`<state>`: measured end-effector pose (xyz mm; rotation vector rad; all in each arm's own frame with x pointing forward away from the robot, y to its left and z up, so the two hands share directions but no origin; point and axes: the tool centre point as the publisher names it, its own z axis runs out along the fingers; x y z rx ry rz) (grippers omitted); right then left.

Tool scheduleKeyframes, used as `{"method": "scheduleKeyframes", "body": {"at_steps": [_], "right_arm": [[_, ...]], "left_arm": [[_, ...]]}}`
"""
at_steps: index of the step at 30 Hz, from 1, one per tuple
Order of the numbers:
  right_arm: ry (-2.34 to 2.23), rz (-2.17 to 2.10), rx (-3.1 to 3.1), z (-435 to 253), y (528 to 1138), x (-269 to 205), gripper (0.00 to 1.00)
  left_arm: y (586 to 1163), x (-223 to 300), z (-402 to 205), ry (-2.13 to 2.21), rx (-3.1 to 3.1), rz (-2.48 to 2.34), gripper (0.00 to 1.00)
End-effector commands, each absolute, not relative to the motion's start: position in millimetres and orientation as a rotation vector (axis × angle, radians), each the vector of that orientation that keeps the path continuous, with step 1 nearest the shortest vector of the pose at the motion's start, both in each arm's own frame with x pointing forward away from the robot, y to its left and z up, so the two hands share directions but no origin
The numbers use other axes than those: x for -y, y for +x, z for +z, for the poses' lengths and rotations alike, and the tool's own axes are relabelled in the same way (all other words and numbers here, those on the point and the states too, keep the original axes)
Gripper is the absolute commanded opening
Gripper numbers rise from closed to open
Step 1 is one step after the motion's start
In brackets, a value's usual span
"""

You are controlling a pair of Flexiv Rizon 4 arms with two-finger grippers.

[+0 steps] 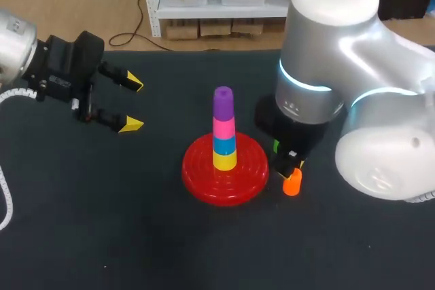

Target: Pick up and stack the cylinders on the red base in this order: pink,purple,orange,green

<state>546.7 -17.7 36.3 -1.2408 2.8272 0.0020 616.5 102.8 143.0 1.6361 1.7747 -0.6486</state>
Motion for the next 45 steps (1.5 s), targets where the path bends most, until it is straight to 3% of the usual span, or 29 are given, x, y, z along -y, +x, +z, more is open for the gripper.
{"method": "scheduleKeyframes", "body": {"at_steps": [1,18,28,45], "right_arm": [[-1.216,-0.004,-2.808,55.1,545.7,24.6,0.0],[-1.196,0.006,-2.685,174.0,586.6,-1.6,0.0],[-1.304,0.086,-2.548,237.7,594.3,-45.7,0.0],[-1.381,0.084,-2.494,240.2,591.4,-92.2,0.0]], "left_arm": [[617.1,-103.5,141.9,1.636,-1.77,-0.651,1.0],[617.1,-103.5,141.9,1.636,-1.77,-0.651,1.0],[617.1,-103.5,141.9,1.636,-1.77,-0.651,1.0],[617.1,-103.5,141.9,1.636,-1.77,-0.651,1.0]]}}
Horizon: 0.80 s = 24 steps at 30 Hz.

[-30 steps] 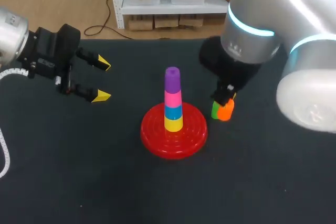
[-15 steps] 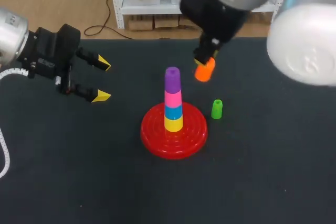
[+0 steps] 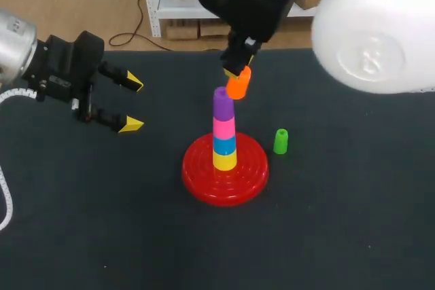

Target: Pick up and stack the cylinders on the red base in this order: pink,purple,orange,green

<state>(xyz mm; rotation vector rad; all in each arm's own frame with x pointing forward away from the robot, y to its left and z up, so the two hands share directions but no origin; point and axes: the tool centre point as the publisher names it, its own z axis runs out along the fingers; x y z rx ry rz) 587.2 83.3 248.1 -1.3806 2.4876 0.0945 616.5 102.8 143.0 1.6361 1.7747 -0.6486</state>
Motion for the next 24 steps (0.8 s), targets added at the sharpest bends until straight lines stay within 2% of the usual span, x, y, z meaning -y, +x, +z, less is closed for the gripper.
{"method": "scheduleKeyframes", "body": {"at_steps": [1,24], "right_arm": [[-1.382,0.083,-2.496,239.5,591.5,-93.1,0.0],[-1.35,0.072,-2.494,240.1,599.3,-108.7,0.0]], "left_arm": [[617.1,-103.5,141.9,1.636,-1.77,-0.651,1.0],[617.1,-103.5,141.9,1.636,-1.77,-0.651,1.0]]}}
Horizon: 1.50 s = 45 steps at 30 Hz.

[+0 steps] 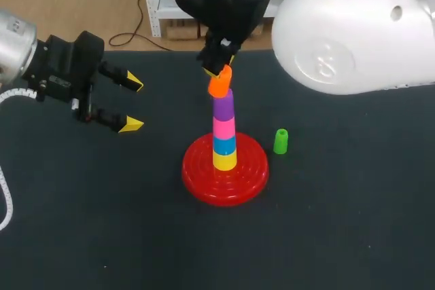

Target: Pick up and stack the cylinders on the red base in this order: pink,purple,orange,green

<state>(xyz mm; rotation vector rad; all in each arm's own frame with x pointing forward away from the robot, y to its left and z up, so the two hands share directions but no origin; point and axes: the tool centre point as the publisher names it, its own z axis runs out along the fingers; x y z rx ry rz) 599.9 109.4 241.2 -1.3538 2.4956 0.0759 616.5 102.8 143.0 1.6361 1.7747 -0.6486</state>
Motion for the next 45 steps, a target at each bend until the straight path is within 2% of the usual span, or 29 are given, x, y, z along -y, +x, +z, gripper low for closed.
{"method": "scheduleKeyframes", "body": {"at_steps": [1,45], "right_arm": [[-1.349,0.07,-2.493,240.2,599.2,-108.0,0.0],[-1.34,0.072,-2.503,237.9,600.5,-98.5,0.0]], "left_arm": [[617.1,-103.5,141.9,1.636,-1.77,-0.651,1.0],[617.1,-103.5,141.9,1.636,-1.77,-0.651,1.0]]}}
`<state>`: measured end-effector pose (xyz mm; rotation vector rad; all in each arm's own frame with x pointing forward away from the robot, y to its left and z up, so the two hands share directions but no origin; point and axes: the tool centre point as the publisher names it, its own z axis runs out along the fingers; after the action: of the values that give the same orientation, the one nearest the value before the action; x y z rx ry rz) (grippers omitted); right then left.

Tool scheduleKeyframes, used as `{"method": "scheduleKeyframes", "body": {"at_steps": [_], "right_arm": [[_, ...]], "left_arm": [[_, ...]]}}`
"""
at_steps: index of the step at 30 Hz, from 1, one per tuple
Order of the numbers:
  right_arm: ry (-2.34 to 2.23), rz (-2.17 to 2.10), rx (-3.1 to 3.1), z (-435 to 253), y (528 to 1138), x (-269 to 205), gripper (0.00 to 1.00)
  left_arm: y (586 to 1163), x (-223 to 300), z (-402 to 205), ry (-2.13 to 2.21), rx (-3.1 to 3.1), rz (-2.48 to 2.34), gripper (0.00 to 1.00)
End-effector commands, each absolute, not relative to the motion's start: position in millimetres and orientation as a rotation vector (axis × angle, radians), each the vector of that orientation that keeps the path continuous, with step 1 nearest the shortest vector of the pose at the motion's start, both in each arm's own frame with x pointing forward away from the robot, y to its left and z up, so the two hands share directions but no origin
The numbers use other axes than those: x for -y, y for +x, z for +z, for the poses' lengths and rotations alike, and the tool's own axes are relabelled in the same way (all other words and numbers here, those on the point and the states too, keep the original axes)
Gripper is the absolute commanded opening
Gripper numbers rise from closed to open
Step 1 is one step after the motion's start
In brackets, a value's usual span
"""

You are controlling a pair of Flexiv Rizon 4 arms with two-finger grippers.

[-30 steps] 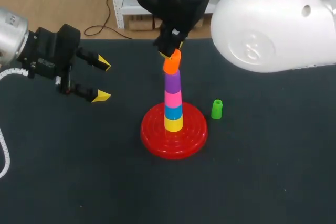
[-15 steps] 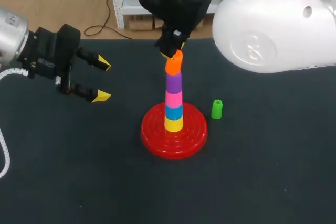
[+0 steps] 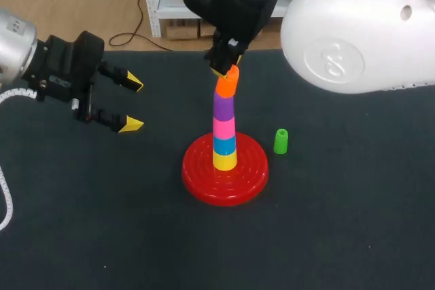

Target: Pick up and stack the cylinders on the red base in this order: pink,purple,orange,green

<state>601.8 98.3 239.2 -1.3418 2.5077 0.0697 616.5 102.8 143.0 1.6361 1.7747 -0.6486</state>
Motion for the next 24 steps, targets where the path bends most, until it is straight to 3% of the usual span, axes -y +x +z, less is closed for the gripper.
{"method": "scheduleKeyframes", "body": {"at_steps": [1,24], "right_arm": [[-1.34,0.073,-2.503,237.5,600.6,-99.1,0.0],[-1.358,0.057,-2.547,229.9,611.7,-120.1,0.0]], "left_arm": [[617.1,-103.5,141.9,1.636,-1.77,-0.651,1.0],[617.1,-103.5,141.9,1.636,-1.77,-0.651,1.0]]}}
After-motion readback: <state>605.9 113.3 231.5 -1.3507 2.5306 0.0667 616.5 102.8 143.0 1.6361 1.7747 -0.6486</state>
